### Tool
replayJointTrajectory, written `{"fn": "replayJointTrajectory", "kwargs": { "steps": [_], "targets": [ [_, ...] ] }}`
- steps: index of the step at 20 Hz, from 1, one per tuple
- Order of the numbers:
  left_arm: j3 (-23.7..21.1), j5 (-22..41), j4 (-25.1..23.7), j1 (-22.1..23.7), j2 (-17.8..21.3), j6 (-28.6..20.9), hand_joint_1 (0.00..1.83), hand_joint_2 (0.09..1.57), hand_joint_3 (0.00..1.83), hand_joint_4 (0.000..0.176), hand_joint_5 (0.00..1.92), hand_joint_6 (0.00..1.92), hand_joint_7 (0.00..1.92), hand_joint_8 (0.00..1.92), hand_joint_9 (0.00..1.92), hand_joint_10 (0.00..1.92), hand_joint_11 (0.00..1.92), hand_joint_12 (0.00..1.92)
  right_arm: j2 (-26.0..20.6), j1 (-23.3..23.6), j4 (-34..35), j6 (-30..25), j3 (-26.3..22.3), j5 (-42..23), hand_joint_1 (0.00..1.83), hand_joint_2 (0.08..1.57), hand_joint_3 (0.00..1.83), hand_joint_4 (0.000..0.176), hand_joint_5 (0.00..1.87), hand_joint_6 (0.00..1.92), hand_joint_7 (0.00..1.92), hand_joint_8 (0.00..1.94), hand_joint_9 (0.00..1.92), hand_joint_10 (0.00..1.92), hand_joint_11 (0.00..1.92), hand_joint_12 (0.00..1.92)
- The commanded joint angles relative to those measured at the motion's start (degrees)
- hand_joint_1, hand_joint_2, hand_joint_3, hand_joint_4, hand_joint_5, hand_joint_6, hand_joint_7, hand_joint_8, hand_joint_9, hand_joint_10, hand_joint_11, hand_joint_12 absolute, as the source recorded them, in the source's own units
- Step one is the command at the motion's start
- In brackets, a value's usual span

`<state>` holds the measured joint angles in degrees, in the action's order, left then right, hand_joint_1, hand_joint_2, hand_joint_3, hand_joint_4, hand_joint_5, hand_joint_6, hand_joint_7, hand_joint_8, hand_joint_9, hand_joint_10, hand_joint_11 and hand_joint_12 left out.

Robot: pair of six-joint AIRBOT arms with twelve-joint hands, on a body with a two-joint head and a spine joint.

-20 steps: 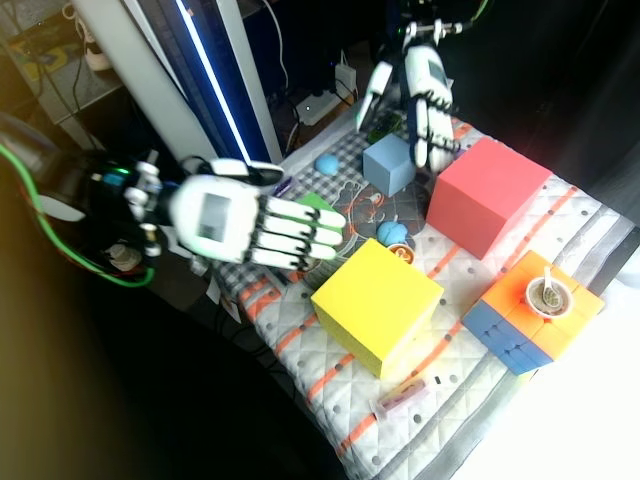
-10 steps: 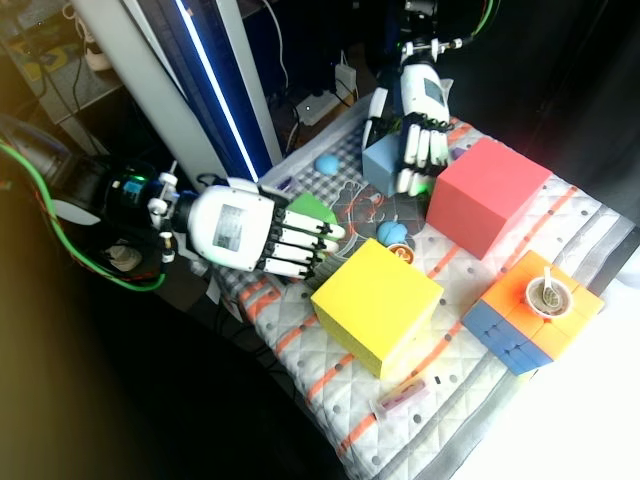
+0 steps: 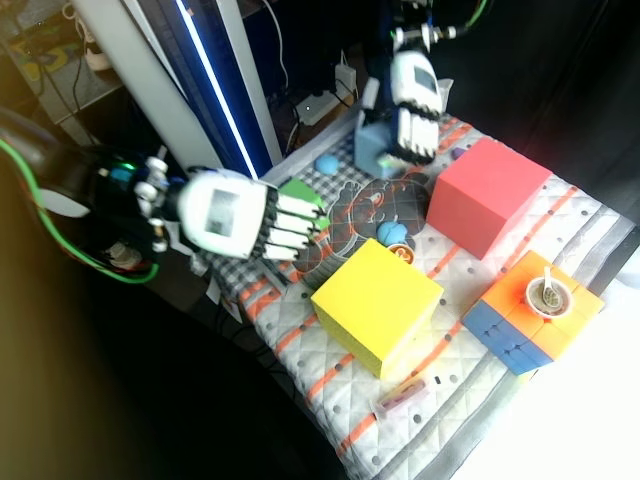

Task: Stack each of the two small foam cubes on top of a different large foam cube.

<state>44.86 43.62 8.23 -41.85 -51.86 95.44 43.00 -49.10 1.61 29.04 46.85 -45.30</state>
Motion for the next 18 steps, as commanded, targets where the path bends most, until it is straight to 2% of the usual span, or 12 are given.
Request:
{"fn": "replayJointTrajectory", "kwargs": {
  "steps": [1, 2, 3, 6, 8, 9, 10, 11, 12, 13, 17, 18],
  "targets": [
    [-0.8, 8.4, -2.2, 1.3, 1.2, -0.3, 1.41, 1.4, 0.0, 0.0, 0.07, 1.88, 0.32, 1.82, 0.43, 1.92, 0.28, 1.92, -1.1, 1.4, -1.2, -0.3, -0.1, -8.4, 1.1, 1.36, 0.01, 0.0, 0.48, 1.58, 0.64, 1.76, 0.56, 1.91, 0.6, 1.92],
    [-1.1, 8.6, -3.0, 1.7, 1.8, -0.3, 1.42, 1.4, 0.0, 0.0, 0.05, 1.87, 0.32, 1.82, 0.43, 1.92, 0.29, 1.92, -1.6, 1.7, -1.9, -0.3, -0.1, -9.0, 1.1, 1.36, 0.01, 0.0, 0.48, 1.57, 0.64, 1.76, 0.55, 1.92, 0.61, 1.92],
    [-1.5, 8.8, -4.2, 2.6, 2.7, -0.3, 1.72, 1.3, 0.0, 0.0, 0.02, 1.8, 0.07, 1.63, 0.3, 1.91, 0.44, 1.92, -2.5, 2.4, -2.9, -0.3, -0.3, -9.7, 1.11, 1.36, 0.0, 0.0, 0.48, 1.58, 0.66, 1.72, 0.53, 1.87, 0.48, 1.92],
    [-1.4, 8.7, -6.0, 5.5, 3.9, -0.2, 1.62, 1.32, 0.0, 0.0, 0.07, 1.75, 0.01, 1.66, 0.4, 1.87, 0.21, 1.89, -4.5, 5.4, -4.2, -0.3, -0.5, -10.6, 1.14, 1.33, 0.0, 0.0, 0.53, 1.5, 0.69, 1.71, 0.64, 1.92, 0.68, 1.92],
    [-0.4, 8.3, -5.6, 7.7, 4.0, -0.2, 1.45, 1.23, 0.0, 0.0, 0.16, 1.56, 0.13, 1.33, 0.24, 1.14, 0.01, 1.03, -4.6, 7.9, -4.1, -0.3, 0.6, -10.6, 1.13, 1.35, 0.0, 0.0, 0.45, 1.6, 0.69, 1.69, 0.7, 1.9, 0.74, 1.92],
    [0.1, 8.1, -5.1, 8.8, 4.0, -0.1, 1.42, 1.24, 0.0, 0.0, 0.16, 1.52, 0.14, 1.32, 0.28, 1.17, 0.0, 0.89, -4.6, 9.3, -3.5, -0.3, 1.3, -10.6, 1.14, 1.35, 0.0, 0.0, 0.44, 1.61, 0.7, 1.68, 0.77, 1.89, 0.81, 1.92],
    [0.6, 7.9, -4.6, 9.7, 4.0, 0.2, 1.09, 1.4, 0.01, 0.0, 0.42, 1.77, 0.32, 1.7, 0.27, 1.27, 0.0, 1.14, -4.6, 10.4, -2.8, -0.3, 1.8, -10.5, 1.28, 1.32, 0.01, 0.0, 0.41, 1.59, 0.64, 1.62, 0.75, 1.74, 0.84, 1.92],
    [0.9, 7.6, -3.9, 10.7, 4.0, 1.1, 1.23, 1.42, 0.0, 0.0, 0.37, 1.81, 0.12, 1.55, 0.36, 1.72, 0.05, 1.58, -4.6, 11.3, -2.5, -0.3, 2.3, -10.4, 1.17, 1.33, 0.01, 0.0, 0.46, 1.59, 0.71, 1.64, 0.91, 1.83, 1.0, 1.92],
    [1.1, 6.9, -2.5, 12.5, 4.0, 3.9, 1.53, 1.34, 0.0, 0.0, 0.17, 1.6, 0.08, 1.49, 0.42, 1.8, 0.07, 1.73, -4.5, 12.9, -1.7, -0.3, 3.1, -9.8, 1.29, 1.31, 0.01, 0.0, 0.45, 1.55, 0.65, 1.6, 0.79, 1.73, 1.0, 1.92],
    [1.3, 6.3, -1.7, 13.6, 4.0, 5.7, 1.59, 1.28, 0.0, 0.0, 0.06, 1.58, 0.06, 1.52, 0.51, 1.73, 0.4, 1.82, -4.2, 14.1, -1.4, -0.3, 3.8, -9.1, 1.17, 1.31, 0.01, 0.0, 0.5, 1.57, 0.73, 1.57, 0.88, 1.81, 1.03, 1.92],
    [4.5, 0.3, 0.2, 18.8, 3.2, 6.9, 1.73, 1.16, 0.0, 0.0, 0.2, 1.27, 0.09, 1.36, 0.57, 1.56, 0.71, 1.69, -2.7, 20.1, 0.1, -0.3, 6.2, -2.5, 1.3, 1.29, 0.03, 0.0, 0.47, 1.68, 0.64, 1.53, 0.7, 1.64, 0.77, 1.92],
    [5.6, -0.6, 1.3, 19.6, 2.8, 6.9, 1.76, 1.14, 0.0, 0.0, 0.11, 0.92, 0.11, 1.29, 0.6, 1.51, 0.74, 1.64, -2.0, 22.0, 0.2, -0.3, 7.1, 0.3, 1.3, 1.29, 0.03, 0.0, 0.47, 1.68, 0.64, 1.53, 0.7, 1.63, 0.77, 1.92]
  ]
}}
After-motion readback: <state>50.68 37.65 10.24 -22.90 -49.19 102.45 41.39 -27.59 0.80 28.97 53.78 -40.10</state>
